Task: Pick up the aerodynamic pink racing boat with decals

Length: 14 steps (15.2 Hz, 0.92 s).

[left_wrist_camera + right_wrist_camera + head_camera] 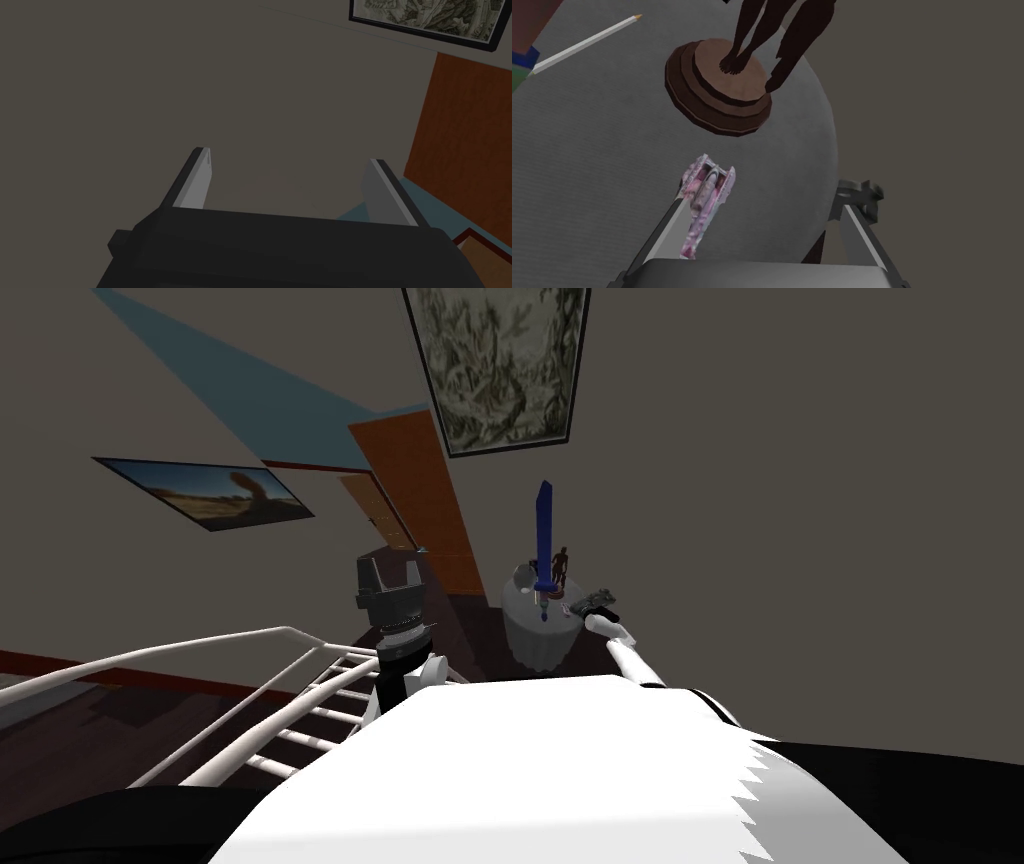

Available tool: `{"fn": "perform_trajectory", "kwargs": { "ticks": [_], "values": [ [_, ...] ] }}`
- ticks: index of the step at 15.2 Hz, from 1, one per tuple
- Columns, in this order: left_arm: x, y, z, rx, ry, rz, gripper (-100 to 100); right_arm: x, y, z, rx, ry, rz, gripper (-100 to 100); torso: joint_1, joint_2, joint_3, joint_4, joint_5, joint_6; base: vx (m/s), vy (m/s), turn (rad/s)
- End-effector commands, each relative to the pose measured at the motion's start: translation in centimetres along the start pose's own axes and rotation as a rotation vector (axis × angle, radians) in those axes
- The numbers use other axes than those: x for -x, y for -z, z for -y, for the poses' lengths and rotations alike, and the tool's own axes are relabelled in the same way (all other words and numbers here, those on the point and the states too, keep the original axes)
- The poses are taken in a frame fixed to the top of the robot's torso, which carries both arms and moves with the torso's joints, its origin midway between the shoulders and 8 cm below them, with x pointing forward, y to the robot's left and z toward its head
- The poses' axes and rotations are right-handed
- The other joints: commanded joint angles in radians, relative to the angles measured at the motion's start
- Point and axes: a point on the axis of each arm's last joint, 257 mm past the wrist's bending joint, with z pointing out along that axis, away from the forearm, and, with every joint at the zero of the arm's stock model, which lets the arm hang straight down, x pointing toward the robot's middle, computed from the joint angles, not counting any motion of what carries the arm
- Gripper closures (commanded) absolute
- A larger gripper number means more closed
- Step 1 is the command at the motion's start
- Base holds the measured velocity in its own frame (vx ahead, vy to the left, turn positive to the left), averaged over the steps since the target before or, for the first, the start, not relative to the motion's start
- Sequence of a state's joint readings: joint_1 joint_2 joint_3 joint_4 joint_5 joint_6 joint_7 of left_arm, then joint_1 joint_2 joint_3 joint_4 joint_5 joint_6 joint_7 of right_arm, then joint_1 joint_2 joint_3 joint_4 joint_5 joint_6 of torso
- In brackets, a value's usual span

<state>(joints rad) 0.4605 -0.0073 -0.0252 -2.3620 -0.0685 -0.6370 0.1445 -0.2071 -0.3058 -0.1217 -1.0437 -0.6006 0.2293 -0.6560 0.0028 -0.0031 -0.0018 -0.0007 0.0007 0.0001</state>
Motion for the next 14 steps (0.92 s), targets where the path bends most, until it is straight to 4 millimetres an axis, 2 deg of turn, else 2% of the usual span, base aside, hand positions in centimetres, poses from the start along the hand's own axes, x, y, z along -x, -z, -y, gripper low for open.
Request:
{"fn": "perform_trajectory", "kwargs": {
  "ticks": [1,2,3,5,9,14],
  "values": [
    [0.0,0.0,0.0,0.0,0.0,0.0,0,1.1,-0.2,0.6,-0.018,-0.029,0.028,-100,0.0,0.0,0.0,0.0,0.0,0.0,0.023,0.031,-0.023],
    [0.0,0.0,0.0,0.0,0.0,0.0,0,0.9,-0.7,0.8,-0.037,-0.089,0.041,-100,0.0,0.0,0.0,0.0,0.0,0.0,0.006,0.013,-0.06],
    [0.0,0.0,0.0,0.0,0.0,0.0,0,1.9,-0.7,1.1,-0.044,-0.092,0.061,-100,-0.001,0.001,0.0,0.0,0.0,0.0,0.014,0.019,-0.063],
    [0.0,0.0,0.0,0.0,0.0,0.0,0,2.1,-1.1,1.5,-0.065,-0.152,0.085,-100,-0.002,0.001,0.001,0.0,0.0,0.0,0.005,0.008,-0.029],
    [0.0,0.0,0.0,0.0,0.0,0.0,0,3.9,-1.6,2.8,-0.113,-0.271,0.157,-100,-0.002,0.001,0.0,0.0,0.0,0.0,0.013,0.017,-0.065],
    [0.0,0.0,0.0,0.0,0.0,0.0,0,4.9,-1.8,4.0,-0.151,-0.377,0.214,-100,-0.003,0.001,0.001,0.0,-0.001,0.0,0.012,0.01,-0.041]
  ]
}}
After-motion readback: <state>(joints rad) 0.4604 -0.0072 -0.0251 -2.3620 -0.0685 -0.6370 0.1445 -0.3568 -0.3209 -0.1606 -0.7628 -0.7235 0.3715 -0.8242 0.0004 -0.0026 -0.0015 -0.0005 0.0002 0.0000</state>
